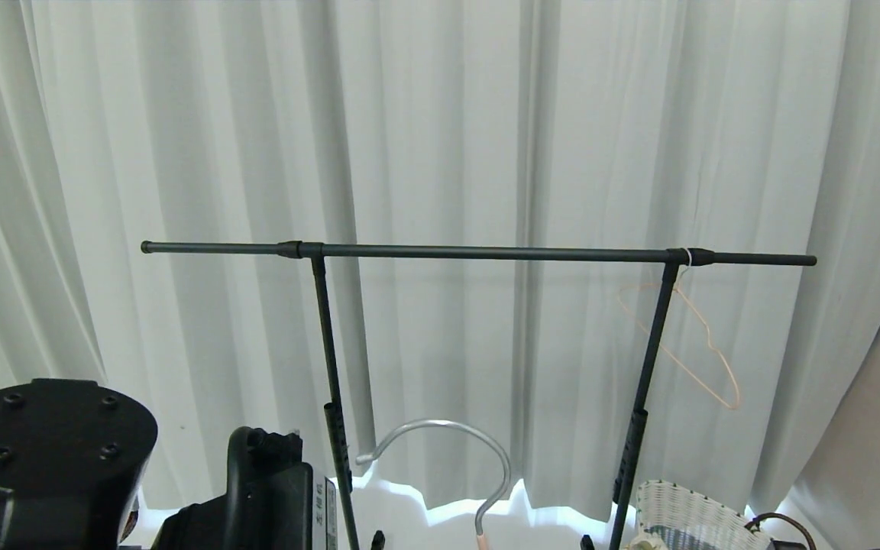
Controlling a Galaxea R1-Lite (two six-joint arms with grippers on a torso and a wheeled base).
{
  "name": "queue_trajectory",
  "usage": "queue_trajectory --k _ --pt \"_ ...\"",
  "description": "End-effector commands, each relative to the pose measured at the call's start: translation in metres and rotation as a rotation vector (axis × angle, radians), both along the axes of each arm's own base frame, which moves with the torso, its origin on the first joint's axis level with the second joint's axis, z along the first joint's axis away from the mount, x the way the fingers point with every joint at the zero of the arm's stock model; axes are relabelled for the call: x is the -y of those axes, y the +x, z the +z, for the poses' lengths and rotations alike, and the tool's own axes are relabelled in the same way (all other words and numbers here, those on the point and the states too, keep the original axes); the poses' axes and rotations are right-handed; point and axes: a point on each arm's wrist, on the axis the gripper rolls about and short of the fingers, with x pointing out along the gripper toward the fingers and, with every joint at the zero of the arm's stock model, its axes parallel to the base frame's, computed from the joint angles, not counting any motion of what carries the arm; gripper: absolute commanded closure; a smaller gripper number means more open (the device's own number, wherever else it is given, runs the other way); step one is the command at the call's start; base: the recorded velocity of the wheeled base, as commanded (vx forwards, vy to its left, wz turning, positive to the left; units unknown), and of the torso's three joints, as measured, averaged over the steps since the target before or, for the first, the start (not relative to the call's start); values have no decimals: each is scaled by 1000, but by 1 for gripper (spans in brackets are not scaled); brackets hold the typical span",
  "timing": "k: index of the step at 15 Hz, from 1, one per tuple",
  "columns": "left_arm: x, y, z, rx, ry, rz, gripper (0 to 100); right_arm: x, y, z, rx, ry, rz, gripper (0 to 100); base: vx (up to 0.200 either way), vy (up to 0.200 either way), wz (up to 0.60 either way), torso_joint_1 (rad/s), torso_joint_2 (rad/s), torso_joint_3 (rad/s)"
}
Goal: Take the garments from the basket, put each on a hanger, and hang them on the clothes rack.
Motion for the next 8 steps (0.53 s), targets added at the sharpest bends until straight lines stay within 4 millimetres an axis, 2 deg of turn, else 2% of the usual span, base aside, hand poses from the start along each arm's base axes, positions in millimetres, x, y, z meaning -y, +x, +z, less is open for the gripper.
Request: queue_trajectory --k 1,4,8 --pt "-2 2 -2 -4 7 20 100 -1 2 -1 -2 -10 -20 0 0 0 0 0 0 0" --pt "-11 5 -11 8 61 121 100 -1 9 2 20 -8 -105 0 0 0 0 0 0 0" --pt "-27 14 -19 23 125 303 100 -3 22 -5 20 -55 -158 0 0 0 0 0 0 0"
